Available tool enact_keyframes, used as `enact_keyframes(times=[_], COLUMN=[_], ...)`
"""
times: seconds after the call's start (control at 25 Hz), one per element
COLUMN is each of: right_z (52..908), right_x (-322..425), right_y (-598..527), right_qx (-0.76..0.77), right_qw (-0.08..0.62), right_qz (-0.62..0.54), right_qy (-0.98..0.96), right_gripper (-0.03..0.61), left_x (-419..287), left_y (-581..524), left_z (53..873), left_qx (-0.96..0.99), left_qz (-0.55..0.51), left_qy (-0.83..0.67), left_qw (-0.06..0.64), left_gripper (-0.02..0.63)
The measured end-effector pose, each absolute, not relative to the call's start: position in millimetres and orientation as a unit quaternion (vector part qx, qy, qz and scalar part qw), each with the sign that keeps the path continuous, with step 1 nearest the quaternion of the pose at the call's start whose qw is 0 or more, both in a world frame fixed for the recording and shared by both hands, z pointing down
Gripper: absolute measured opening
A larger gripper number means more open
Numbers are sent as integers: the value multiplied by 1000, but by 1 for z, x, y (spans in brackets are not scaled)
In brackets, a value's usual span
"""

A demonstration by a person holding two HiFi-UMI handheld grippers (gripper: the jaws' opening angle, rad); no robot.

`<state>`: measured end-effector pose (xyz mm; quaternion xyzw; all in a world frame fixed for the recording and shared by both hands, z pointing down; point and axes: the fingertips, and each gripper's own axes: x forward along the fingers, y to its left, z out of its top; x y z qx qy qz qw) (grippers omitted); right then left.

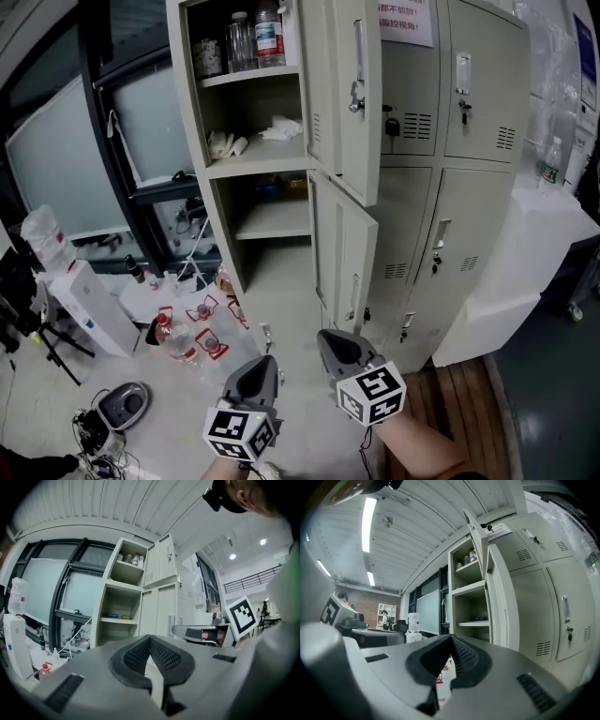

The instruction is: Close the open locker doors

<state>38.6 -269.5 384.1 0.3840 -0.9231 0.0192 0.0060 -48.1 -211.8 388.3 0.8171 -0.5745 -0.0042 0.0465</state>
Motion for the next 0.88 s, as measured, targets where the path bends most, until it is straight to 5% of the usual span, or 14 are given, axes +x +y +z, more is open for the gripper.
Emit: enact_keyframes(times=[0.88], right_z=[264], right_x=[141], right_y=[-216], right_qx=[347], right_qw=[-42], right_qz=[-64], right_qy=[-935], right_gripper=[2], left_x=[48], left_y=[-150], left_z=[294], left_qx=[825], left_qz=[-50], left_qy=[-563], left_qw=[27], left_gripper=[3])
